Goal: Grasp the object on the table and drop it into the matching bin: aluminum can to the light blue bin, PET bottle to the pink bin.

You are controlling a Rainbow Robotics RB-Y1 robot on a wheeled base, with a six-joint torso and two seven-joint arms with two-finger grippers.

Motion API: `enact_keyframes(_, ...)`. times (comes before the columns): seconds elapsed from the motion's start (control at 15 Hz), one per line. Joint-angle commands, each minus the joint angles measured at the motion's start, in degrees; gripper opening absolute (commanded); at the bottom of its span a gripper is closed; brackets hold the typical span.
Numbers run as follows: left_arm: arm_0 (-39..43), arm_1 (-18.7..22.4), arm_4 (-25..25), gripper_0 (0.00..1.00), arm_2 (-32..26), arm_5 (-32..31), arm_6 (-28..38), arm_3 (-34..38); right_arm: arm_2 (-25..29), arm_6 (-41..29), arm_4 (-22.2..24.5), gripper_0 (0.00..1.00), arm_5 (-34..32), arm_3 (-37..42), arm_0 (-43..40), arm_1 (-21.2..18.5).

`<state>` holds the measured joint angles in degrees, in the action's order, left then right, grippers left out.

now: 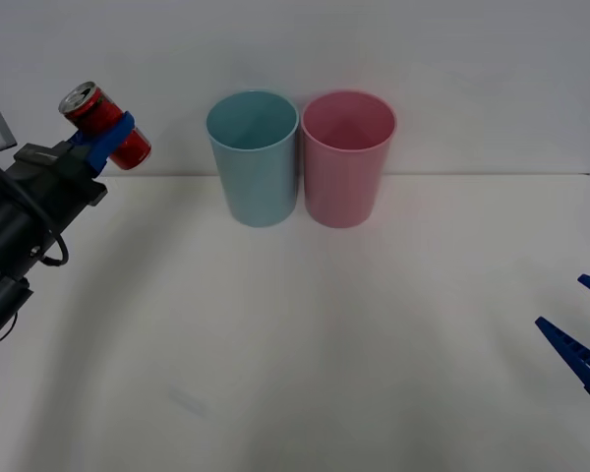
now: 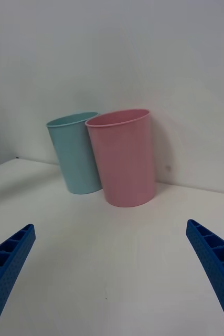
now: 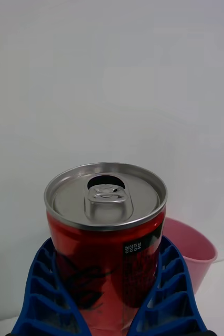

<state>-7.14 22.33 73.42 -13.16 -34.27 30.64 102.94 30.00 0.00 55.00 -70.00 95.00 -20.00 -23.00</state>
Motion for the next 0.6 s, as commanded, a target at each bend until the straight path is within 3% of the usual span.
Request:
enact_keyframes(0.07,-7.37,-0.01,2.08,0.0,1.73,-1.59,0.39,-6.18,0.0,0.0,0.0,1.0,0.0,0.0,0.0,0.0)
enact_keyframes(0.33,-18.62,-0.1,6.3,0.01,2.52,-6.95,-1.46,-17.43,0.0,0.0,0.0,1.0,0.0,0.0,0.0,0.0)
enact_keyframes(0.6,-27.32,-1.24,9.02,0.01,3.75,-7.13,-5.33,-27.88,0.0,0.0,0.0,1.0,0.0,0.0,0.0,0.0)
